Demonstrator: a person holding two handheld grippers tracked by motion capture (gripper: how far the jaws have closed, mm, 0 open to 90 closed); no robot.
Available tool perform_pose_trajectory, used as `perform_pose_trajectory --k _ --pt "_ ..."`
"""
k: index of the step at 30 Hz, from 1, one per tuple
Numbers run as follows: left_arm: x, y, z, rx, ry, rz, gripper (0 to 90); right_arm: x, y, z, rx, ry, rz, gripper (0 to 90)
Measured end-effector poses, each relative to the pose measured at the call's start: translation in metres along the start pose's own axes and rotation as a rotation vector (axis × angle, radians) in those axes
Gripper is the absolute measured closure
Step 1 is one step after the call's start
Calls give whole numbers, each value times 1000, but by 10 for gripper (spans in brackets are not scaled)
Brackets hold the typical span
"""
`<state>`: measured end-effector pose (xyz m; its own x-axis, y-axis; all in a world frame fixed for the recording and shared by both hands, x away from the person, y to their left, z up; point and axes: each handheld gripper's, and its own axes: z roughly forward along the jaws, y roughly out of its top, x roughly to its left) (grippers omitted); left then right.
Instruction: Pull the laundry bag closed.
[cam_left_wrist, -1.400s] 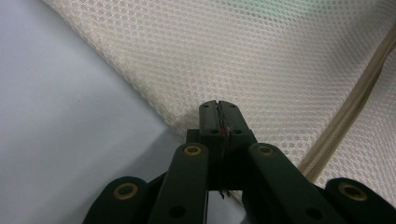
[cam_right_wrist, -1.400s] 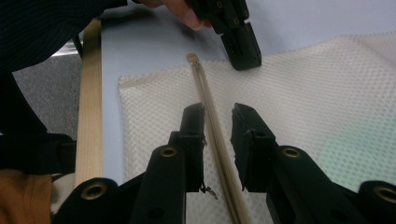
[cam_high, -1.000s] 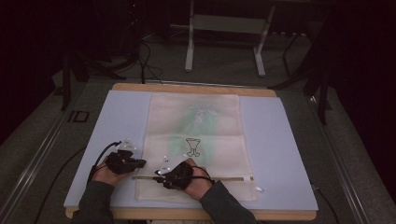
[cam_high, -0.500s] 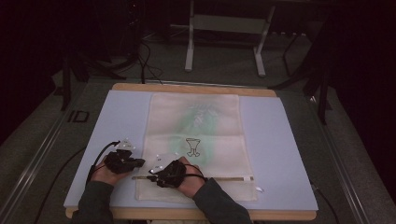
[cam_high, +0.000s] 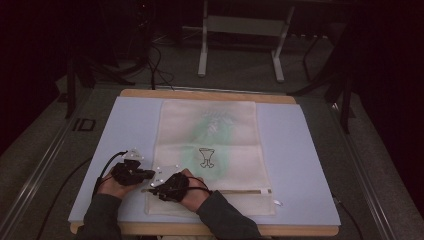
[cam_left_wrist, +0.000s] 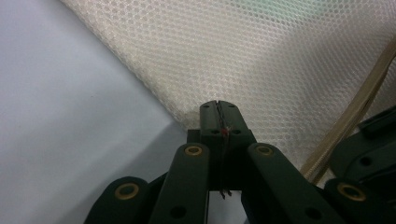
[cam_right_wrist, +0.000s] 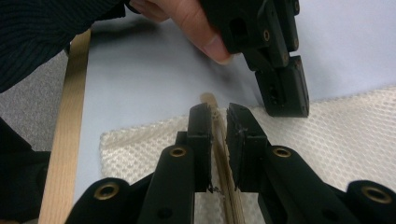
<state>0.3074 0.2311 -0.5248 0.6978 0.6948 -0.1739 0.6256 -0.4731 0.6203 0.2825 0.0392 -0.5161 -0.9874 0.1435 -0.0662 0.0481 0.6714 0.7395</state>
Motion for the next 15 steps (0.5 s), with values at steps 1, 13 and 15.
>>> perform_pose_trajectory --k 1,13,15 --pt "0 0 0 -1 -1 -2 898 0 0 1 4 3 1 803" --pt "1 -1 -2 -21 -16 -16 898 -1 8 17 24 17 -2 799" --pt "1 -1 -3 -25 -15 -18 898 -2 9 20 26 22 0 795"
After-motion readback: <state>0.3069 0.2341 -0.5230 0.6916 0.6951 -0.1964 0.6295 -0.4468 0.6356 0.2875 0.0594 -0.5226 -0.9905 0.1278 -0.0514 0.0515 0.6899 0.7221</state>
